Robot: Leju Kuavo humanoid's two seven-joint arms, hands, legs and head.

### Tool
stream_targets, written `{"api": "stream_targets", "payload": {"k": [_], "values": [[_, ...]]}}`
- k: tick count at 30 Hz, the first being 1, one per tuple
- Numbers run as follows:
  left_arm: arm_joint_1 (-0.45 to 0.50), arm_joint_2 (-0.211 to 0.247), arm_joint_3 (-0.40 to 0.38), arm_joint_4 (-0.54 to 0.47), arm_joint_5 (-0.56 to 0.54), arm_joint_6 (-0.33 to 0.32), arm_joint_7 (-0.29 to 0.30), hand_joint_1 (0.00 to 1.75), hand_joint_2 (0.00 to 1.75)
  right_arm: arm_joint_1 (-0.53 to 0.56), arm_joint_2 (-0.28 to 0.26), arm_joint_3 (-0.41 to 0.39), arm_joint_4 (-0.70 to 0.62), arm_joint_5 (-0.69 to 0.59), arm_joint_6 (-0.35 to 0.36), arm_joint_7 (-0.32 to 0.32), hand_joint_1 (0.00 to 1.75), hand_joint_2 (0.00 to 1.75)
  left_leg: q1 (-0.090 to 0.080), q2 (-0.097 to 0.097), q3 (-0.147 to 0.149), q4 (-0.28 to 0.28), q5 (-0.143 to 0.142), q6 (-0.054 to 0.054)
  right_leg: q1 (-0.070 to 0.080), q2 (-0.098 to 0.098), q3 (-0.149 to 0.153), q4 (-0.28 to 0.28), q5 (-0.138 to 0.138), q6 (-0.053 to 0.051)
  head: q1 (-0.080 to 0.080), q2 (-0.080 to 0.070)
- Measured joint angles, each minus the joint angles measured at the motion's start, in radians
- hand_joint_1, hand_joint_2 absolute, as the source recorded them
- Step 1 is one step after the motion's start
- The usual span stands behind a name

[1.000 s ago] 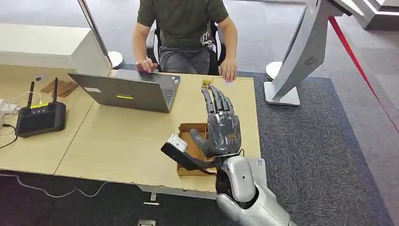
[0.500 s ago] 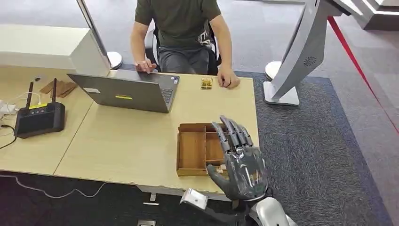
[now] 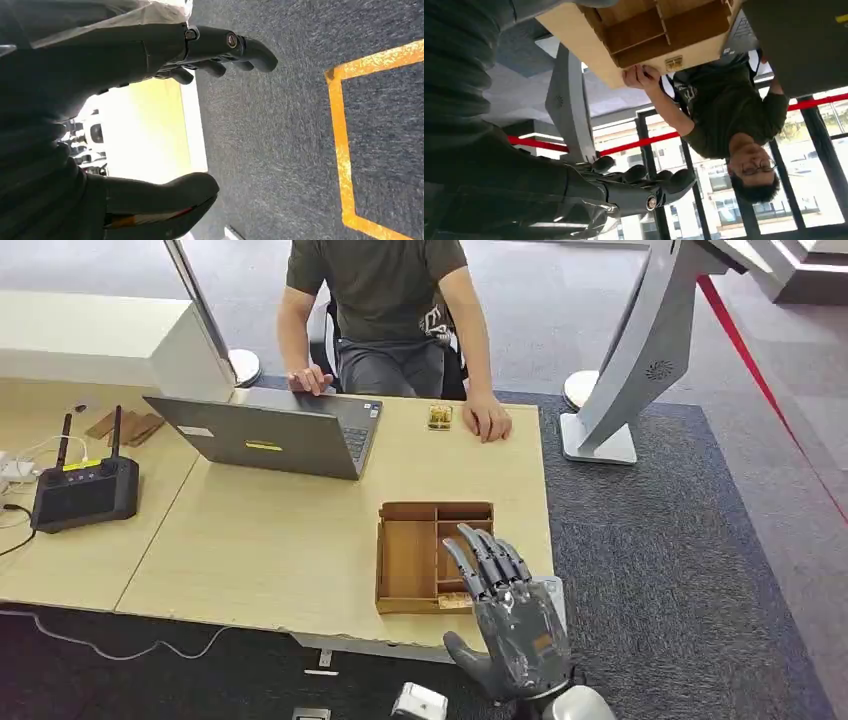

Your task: Pass the card to the sensor for recognition and then transmit it.

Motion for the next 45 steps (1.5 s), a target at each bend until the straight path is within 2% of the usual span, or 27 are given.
{"api": "stream_targets", "payload": {"k": [5,10,18,31,36,45], "values": [[0.000,0.000,0.008,0.000,-0.006,0.003,0.000,0.00,1.75,-0.009,0.008,0.026,0.075,0.051,-0.010,0.018,0.00,1.75,0.000,0.000,0.000,0.000,0.000,0.000,0.000,0.000,0.000,0.000,0.000,0.000,0.000,0.000],[-0.001,0.000,0.009,0.000,-0.018,0.006,0.005,0.00,1.75,-0.023,0.042,0.046,0.204,0.100,-0.055,0.021,0.00,1.75,0.000,-0.001,0.000,0.000,0.000,0.000,0.000,0.000,0.000,0.000,0.000,0.000,0.000,0.000],[-0.001,0.000,0.009,0.000,-0.021,0.009,0.012,0.00,1.75,-0.036,0.096,0.054,0.368,0.100,-0.091,0.015,0.00,1.75,0.000,-0.001,0.000,0.000,0.000,0.000,0.000,0.000,0.000,0.000,0.000,0.000,0.000,0.000],[-0.001,-0.001,0.009,0.000,-0.024,0.018,0.024,0.00,1.75,-0.072,0.188,0.048,0.634,0.098,-0.223,0.015,0.00,1.75,0.000,-0.001,0.000,0.000,0.000,0.000,0.000,0.000,0.000,0.000,0.000,0.000,0.000,0.000],[-0.001,-0.001,0.009,0.000,-0.024,0.018,0.028,0.00,1.75,-0.090,0.211,0.043,0.701,0.105,-0.255,0.015,0.00,1.75,0.000,0.000,0.000,0.000,0.000,0.000,0.000,0.000,0.000,0.000,0.000,0.000,0.000,0.000],[0.000,-0.001,0.009,0.000,-0.024,0.018,0.031,0.00,1.75,-0.100,0.235,0.038,0.772,0.106,-0.258,0.016,0.00,1.75,0.000,0.000,0.000,0.000,0.000,0.000,0.000,0.000,0.000,0.000,0.000,0.000,0.000,0.000]]}}
